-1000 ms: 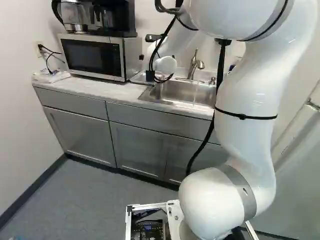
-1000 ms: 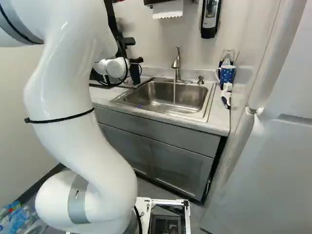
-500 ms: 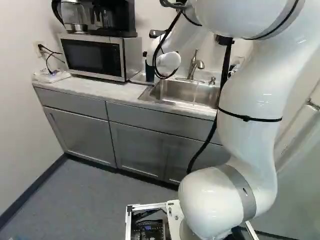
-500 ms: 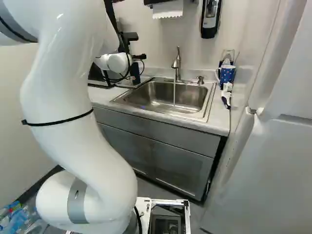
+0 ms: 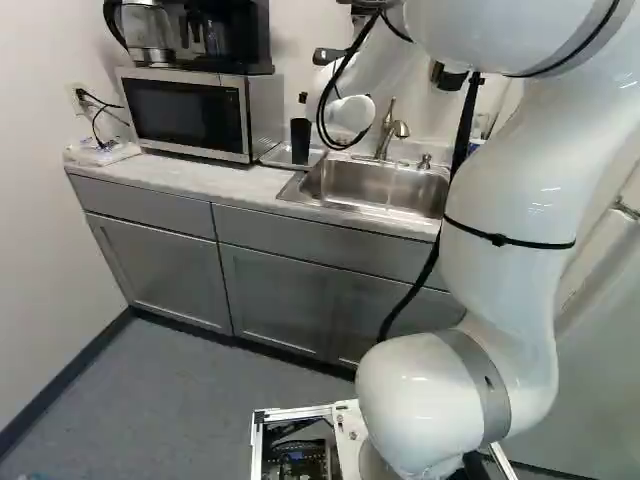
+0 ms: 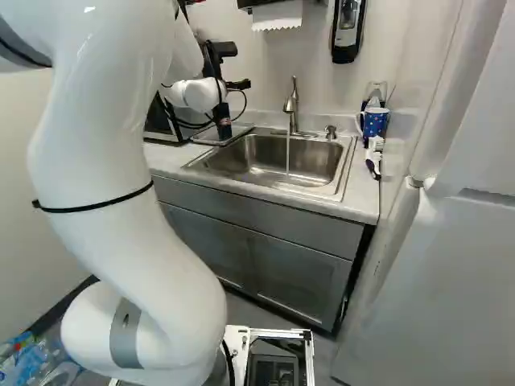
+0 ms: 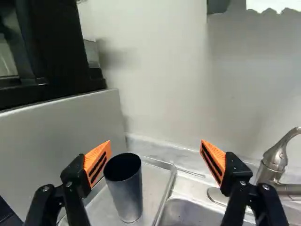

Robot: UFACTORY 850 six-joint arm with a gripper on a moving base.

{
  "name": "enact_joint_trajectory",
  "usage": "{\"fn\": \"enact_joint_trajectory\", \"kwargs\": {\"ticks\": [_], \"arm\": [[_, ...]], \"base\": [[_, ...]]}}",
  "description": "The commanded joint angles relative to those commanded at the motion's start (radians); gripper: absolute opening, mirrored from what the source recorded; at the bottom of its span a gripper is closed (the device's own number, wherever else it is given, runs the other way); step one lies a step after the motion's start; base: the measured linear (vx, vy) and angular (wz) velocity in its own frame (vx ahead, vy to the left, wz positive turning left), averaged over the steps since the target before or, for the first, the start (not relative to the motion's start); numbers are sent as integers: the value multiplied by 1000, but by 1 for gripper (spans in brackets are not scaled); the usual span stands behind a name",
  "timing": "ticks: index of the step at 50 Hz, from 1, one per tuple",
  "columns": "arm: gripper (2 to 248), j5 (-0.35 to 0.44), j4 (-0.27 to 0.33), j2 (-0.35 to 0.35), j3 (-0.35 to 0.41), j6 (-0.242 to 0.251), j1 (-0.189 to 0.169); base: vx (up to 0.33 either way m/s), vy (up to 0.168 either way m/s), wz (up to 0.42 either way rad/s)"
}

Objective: Rinse the cup and place it in the tray

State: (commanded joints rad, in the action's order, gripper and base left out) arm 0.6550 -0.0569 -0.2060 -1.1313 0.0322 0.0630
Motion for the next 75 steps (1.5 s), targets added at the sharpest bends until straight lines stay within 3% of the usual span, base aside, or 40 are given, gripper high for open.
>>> {"fn": "enact_joint_trajectory", "kwargs": {"ticks": [43,75], "arm": [[247,-59,0,7,-82,0,-111],[247,-151,0,-57,-219,0,-190]], "base": [[0,0,0],[0,0,0]]}}
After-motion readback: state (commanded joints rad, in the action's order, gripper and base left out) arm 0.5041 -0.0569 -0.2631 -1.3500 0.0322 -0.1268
